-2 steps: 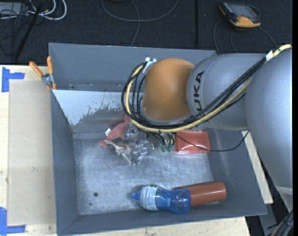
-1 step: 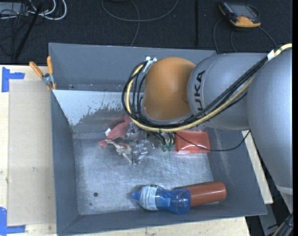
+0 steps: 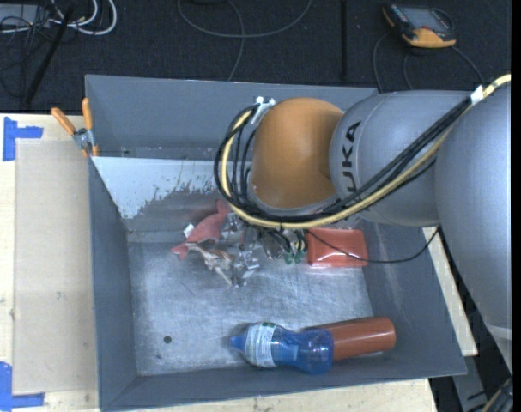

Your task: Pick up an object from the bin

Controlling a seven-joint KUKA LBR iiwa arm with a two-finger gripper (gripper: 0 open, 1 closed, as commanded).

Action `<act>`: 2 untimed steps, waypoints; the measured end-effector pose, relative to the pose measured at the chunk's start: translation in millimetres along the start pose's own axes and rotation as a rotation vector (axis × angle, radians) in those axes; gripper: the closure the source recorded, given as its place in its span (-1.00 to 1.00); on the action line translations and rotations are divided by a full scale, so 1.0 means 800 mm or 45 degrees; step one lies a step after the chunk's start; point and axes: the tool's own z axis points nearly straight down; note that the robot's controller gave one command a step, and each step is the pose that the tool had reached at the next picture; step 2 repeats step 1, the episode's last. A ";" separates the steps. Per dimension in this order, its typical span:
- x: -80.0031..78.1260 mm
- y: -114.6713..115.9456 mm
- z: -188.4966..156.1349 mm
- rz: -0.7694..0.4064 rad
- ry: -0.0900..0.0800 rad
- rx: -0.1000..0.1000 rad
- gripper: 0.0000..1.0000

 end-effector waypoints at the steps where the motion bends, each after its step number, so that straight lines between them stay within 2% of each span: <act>1: 0.001 0.000 -0.017 0.000 0.003 0.000 1.00; 2: 0.001 0.000 -0.017 0.000 0.003 0.000 1.00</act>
Offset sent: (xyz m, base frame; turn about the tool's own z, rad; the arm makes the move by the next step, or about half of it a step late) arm 0.0001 0.0000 0.0221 0.0000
